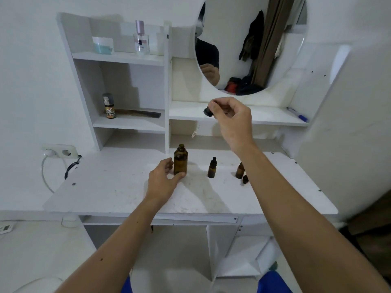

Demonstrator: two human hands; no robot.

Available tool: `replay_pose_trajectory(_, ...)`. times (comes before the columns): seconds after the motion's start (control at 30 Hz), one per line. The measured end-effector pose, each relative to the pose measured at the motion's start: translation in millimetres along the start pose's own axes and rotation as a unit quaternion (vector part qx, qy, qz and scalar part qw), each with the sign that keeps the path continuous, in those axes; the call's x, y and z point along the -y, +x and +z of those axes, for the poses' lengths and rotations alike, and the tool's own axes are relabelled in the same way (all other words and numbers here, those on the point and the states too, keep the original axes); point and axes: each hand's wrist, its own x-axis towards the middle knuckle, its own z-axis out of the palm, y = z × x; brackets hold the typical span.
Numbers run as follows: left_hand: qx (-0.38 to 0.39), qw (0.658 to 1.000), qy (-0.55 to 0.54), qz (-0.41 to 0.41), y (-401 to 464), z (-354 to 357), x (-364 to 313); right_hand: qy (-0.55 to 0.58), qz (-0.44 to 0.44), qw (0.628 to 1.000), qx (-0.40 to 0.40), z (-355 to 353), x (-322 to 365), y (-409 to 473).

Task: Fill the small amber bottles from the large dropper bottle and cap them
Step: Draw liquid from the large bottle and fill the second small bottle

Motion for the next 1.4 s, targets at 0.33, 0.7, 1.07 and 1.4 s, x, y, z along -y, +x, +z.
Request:
replay_pose_trajectory(0.33,-0.009,0.997,-0.077,0.028,-57.1,54.9,-26.4,-0.065,0.026,0.996,-0.051,-96.2,-36.2,-23.0)
replay_pose_trajectory(0.7,0.127,0.987,-0.064,0.076,-25.8,142.3,-62.3,-0.073,0.052,0.995,-0.053,-123.9,-65.8,-38.8)
replay_pose_trajectory(1.07,0.096,0.991,-0.019,0.093,1.4,167.2,-59.0,-0.117,0.052,0.992,-0.006,-118.0,-90.9,-43.4)
replay_pose_trajectory(1.4,0.092,0.99,-0.02,0.106,3.8,170.0,-53.1,-0.091,0.088,0.992,-0.024,-112.5,-92.5,-46.0)
